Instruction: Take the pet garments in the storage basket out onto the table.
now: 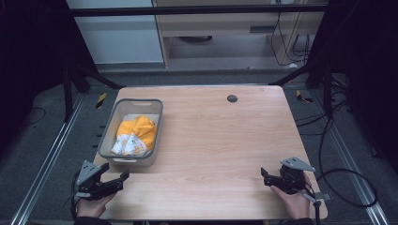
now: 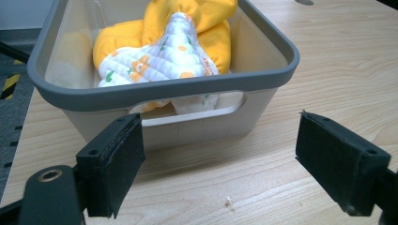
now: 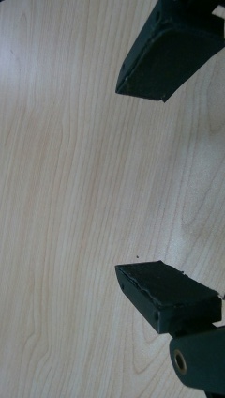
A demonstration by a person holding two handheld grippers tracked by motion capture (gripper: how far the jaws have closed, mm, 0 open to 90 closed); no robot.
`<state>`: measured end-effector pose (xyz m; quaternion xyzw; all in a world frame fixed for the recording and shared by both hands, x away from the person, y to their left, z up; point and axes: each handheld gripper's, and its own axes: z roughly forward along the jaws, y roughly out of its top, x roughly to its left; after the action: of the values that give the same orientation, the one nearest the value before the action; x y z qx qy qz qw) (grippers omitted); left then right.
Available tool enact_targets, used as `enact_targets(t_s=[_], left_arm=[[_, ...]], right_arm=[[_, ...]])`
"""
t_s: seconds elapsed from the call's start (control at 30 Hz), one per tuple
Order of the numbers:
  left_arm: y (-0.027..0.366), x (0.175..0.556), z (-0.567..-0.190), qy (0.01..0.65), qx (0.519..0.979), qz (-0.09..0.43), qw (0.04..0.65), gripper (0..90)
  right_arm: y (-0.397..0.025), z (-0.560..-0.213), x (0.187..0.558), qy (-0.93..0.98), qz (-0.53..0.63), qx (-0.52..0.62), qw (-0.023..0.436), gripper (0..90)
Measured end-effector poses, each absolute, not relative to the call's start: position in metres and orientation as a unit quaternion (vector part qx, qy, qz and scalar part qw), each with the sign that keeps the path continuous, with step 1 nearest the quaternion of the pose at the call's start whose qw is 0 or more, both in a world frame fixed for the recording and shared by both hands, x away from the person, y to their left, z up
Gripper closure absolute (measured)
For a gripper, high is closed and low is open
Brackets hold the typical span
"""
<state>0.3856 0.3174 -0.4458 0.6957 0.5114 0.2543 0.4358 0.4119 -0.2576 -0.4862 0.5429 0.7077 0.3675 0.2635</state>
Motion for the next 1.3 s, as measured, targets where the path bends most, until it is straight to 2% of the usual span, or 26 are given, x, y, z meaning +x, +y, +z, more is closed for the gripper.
enact_targets(t_s=[1.3], left_arm=[[0.319, 0.388, -0.395, 0.490, 0.683, 0.277, 0.466, 15.5]], right_arm=[[-0.254, -0.487, 0.410, 0.705, 0.375, 0.535, 0.275, 11.4]])
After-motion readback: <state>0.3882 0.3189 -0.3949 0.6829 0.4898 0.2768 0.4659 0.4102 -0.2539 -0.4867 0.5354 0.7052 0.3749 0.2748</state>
